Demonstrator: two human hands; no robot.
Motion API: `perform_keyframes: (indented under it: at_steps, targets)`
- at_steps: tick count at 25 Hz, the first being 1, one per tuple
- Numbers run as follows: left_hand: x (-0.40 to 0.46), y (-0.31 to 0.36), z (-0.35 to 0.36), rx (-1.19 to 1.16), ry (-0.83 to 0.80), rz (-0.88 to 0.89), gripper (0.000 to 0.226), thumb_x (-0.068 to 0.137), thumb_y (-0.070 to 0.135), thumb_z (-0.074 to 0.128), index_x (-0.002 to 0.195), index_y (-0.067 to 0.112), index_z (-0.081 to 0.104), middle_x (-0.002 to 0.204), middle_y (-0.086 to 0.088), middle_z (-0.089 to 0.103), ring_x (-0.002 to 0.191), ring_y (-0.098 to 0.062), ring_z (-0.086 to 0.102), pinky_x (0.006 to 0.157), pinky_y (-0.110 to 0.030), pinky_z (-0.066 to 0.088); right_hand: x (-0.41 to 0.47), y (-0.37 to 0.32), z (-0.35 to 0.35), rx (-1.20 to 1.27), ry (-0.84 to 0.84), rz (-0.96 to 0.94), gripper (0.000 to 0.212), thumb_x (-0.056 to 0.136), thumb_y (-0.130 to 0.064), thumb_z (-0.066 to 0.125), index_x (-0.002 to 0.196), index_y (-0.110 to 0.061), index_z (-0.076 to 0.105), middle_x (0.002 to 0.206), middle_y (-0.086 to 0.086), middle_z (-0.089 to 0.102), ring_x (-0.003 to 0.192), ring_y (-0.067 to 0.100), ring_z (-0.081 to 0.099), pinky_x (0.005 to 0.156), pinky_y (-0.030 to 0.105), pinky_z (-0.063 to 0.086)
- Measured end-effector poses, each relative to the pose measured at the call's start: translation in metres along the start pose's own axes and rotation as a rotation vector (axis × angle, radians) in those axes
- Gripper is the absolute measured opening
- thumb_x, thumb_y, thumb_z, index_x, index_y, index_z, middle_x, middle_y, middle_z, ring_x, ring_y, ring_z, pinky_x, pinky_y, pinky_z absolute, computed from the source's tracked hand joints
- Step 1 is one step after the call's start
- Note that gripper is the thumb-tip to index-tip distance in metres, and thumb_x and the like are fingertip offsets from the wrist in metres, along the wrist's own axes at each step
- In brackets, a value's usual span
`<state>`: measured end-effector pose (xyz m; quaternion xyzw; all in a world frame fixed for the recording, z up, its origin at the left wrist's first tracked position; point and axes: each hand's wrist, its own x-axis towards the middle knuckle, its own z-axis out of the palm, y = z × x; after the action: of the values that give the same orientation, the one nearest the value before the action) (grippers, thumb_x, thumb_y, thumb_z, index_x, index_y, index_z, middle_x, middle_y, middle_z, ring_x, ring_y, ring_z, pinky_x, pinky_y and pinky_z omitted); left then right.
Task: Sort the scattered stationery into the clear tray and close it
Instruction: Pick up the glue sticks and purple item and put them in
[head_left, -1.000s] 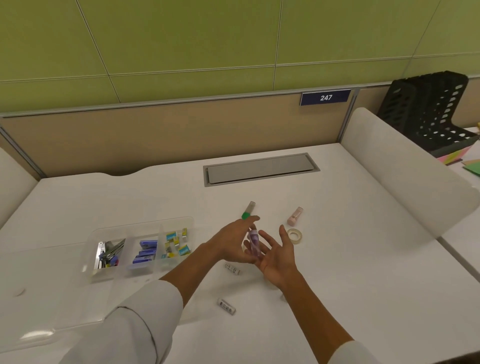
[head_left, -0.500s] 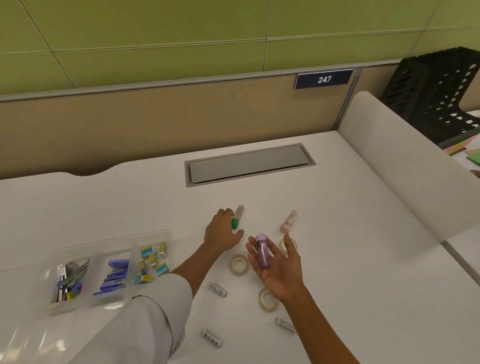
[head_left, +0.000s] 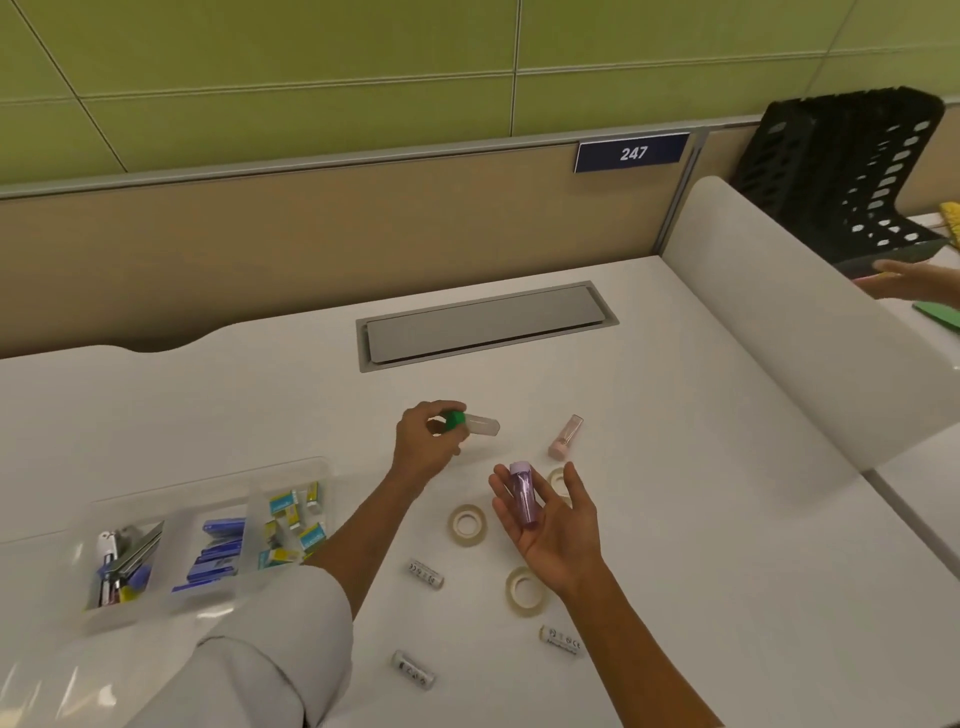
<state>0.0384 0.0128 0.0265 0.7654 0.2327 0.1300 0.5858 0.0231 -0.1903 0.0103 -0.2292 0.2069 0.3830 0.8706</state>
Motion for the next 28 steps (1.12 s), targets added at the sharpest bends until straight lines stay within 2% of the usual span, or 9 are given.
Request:
perform_keyframes:
  at_steps: [3, 7, 10, 12, 14, 16, 19, 24, 28]
  targets:
    - [-0.018, 0.027, -0.015, -0.069, -0.088, 0.039, 0.028, 0.078, -0.001, 0.07, 0.102, 0.013, 0.069, 0.093, -0.013, 0.069, 0.068, -0.024, 0.068, 0.06, -0.032, 0.058, -0.01, 0.006, 0.0, -0.004, 0.01, -0.019, 0.068, 0.093, -0.055, 0.054, 0.14, -0.007, 0.05, 0.137, 0.024, 0.058, 0.126, 0.042, 0.056, 0.099, 0.051, 0.05]
    - [-0.045, 0.047, -0.014, 0.003, -0.261, 0.112, 0.016, 0.073, 0.001, 0.073, 0.085, 0.005, 0.063, 0.08, -0.017, 0.069, 0.064, -0.023, 0.064, 0.054, -0.027, 0.052, -0.023, 0.01, -0.002, -0.021, 0.026, -0.029, 0.067, 0.09, -0.056, 0.057, 0.137, -0.009, 0.053, 0.134, 0.024, 0.061, 0.125, 0.044, 0.057, 0.101, 0.053, 0.049]
    - [-0.062, 0.045, 0.005, 0.211, -0.453, 0.19, 0.017, 0.073, 0.023, 0.079, 0.08, 0.011, 0.07, 0.077, -0.005, 0.072, 0.069, -0.015, 0.066, 0.065, -0.028, 0.057, -0.033, 0.01, 0.0, -0.098, 0.047, -0.046, 0.059, 0.091, -0.051, 0.059, 0.134, -0.011, 0.057, 0.129, 0.023, 0.065, 0.119, 0.042, 0.062, 0.103, 0.05, 0.048]
    - [-0.071, 0.043, 0.019, 0.328, -0.498, 0.224, 0.02, 0.075, 0.034, 0.079, 0.08, 0.016, 0.073, 0.074, 0.002, 0.072, 0.067, -0.008, 0.064, 0.066, -0.025, 0.055, -0.039, 0.008, 0.002, -0.164, 0.057, -0.065, 0.052, 0.092, -0.043, 0.063, 0.133, -0.01, 0.06, 0.121, 0.018, 0.07, 0.107, 0.034, 0.069, 0.09, 0.041, 0.057]
    - [-0.075, 0.042, 0.031, 0.375, -0.479, 0.245, 0.023, 0.076, 0.041, 0.077, 0.08, 0.018, 0.074, 0.073, 0.004, 0.071, 0.065, -0.005, 0.06, 0.064, -0.024, 0.052, -0.044, 0.004, 0.0, -0.208, 0.059, -0.068, 0.048, 0.092, -0.034, 0.065, 0.132, -0.008, 0.061, 0.109, 0.013, 0.072, 0.097, 0.025, 0.071, 0.07, 0.031, 0.059]
    - [-0.076, 0.042, 0.041, 0.369, -0.448, 0.246, 0.027, 0.077, 0.047, 0.075, 0.081, 0.02, 0.075, 0.075, 0.006, 0.071, 0.066, -0.007, 0.06, 0.063, -0.023, 0.051, -0.048, -0.001, -0.006, -0.21, 0.068, -0.08, 0.048, 0.092, -0.031, 0.066, 0.133, -0.007, 0.06, 0.106, 0.013, 0.071, 0.092, 0.021, 0.07, 0.06, 0.026, 0.056]
    - [-0.064, 0.042, 0.057, 0.339, -0.356, 0.255, 0.031, 0.078, 0.049, 0.073, 0.087, 0.02, 0.072, 0.082, 0.006, 0.071, 0.073, -0.012, 0.062, 0.065, -0.023, 0.052, -0.047, -0.015, -0.017, -0.212, 0.071, -0.104, 0.046, 0.09, -0.03, 0.069, 0.132, -0.013, 0.061, 0.115, 0.014, 0.069, 0.09, 0.021, 0.069, 0.059, 0.026, 0.056]
    - [-0.02, 0.033, 0.088, 0.485, -0.224, 0.225, 0.021, 0.084, 0.027, 0.072, 0.101, 0.018, 0.064, 0.1, -0.001, 0.067, 0.081, -0.015, 0.061, 0.073, -0.028, 0.055, -0.043, -0.045, -0.027, -0.234, 0.113, -0.117, 0.051, 0.076, -0.025, 0.08, 0.125, -0.017, 0.066, 0.119, 0.013, 0.07, 0.09, 0.023, 0.071, 0.064, 0.027, 0.056]
    - [0.003, 0.023, 0.117, 0.693, -0.289, 0.124, 0.047, 0.076, 0.047, 0.076, 0.11, 0.02, 0.058, 0.101, 0.003, 0.063, 0.085, -0.016, 0.06, 0.074, -0.031, 0.054, -0.034, -0.065, -0.04, -0.225, 0.169, -0.111, 0.045, 0.085, -0.022, 0.073, 0.129, -0.017, 0.064, 0.122, 0.015, 0.069, 0.092, 0.025, 0.071, 0.068, 0.03, 0.058]
